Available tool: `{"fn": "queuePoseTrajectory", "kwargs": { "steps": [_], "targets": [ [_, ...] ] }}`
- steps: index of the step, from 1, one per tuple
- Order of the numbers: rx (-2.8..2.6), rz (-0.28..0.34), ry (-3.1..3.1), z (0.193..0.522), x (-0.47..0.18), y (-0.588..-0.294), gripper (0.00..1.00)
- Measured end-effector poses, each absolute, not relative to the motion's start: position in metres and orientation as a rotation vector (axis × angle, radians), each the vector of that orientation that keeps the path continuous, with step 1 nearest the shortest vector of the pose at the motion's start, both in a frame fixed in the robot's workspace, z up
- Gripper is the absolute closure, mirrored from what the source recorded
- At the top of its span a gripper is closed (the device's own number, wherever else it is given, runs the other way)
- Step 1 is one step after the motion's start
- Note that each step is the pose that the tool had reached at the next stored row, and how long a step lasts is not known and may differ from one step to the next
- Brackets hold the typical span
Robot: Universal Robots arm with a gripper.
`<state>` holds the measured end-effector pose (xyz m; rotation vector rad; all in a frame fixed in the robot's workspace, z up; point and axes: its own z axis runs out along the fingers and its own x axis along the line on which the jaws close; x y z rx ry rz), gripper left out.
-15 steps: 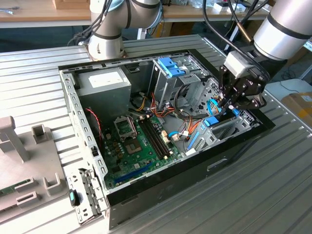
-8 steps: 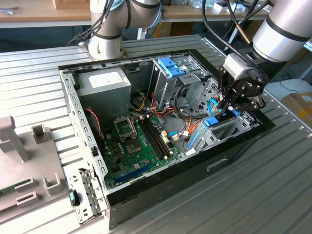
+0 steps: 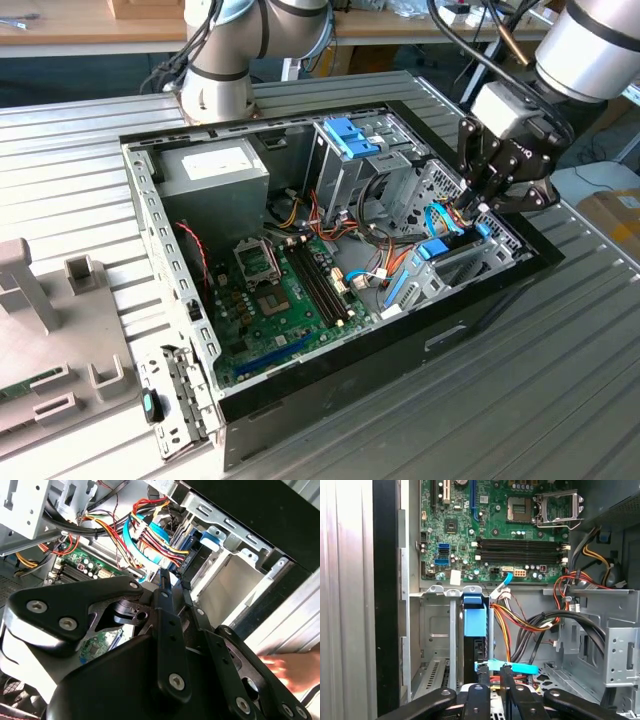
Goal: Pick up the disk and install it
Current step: 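Insert the second disk wire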
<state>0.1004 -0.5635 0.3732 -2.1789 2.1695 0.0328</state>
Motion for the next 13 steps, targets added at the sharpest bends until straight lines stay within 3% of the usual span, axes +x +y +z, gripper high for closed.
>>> {"fn": "queuePoseTrajectory", "kwargs": {
  "steps": [13],
  "targets": [
    [-2.171,0.014,2.160,0.3779,0.0918,-0.5635,0.76]
  ]
}}
